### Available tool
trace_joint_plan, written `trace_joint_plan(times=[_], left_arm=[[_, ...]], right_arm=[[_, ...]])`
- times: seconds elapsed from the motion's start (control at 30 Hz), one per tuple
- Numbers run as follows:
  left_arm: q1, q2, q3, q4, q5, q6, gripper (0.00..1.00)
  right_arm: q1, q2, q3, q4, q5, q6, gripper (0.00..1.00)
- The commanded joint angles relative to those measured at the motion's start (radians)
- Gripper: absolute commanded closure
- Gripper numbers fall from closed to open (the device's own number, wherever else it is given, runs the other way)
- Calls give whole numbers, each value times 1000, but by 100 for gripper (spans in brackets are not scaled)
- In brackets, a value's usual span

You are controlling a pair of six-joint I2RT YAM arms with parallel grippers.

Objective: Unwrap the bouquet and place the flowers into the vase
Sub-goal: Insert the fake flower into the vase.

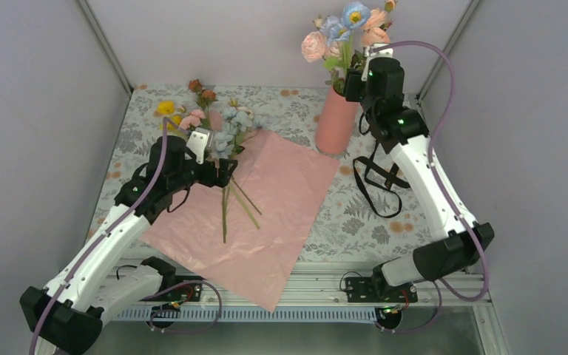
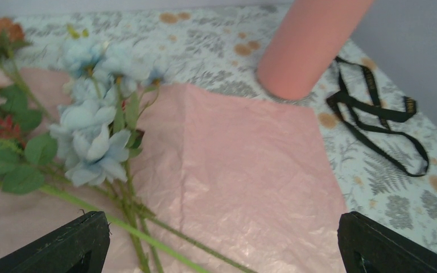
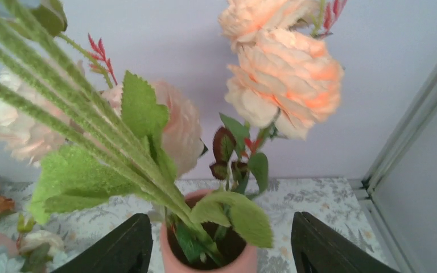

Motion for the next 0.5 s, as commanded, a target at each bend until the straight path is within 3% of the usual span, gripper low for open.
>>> trace_joint_plan(times=[0.0, 0.27, 0.47], left_arm=[[0, 54, 41, -81, -131, -75, 0], [2, 163, 24, -80, -172, -172, 5], [19, 249, 6, -79, -200, -231, 15]], right_arm=[[-6, -108, -65, -110, -28, 91, 31], [-6, -291, -232, -155, -191, 130, 1], [-6, -424, -330, -172, -238, 131, 0]])
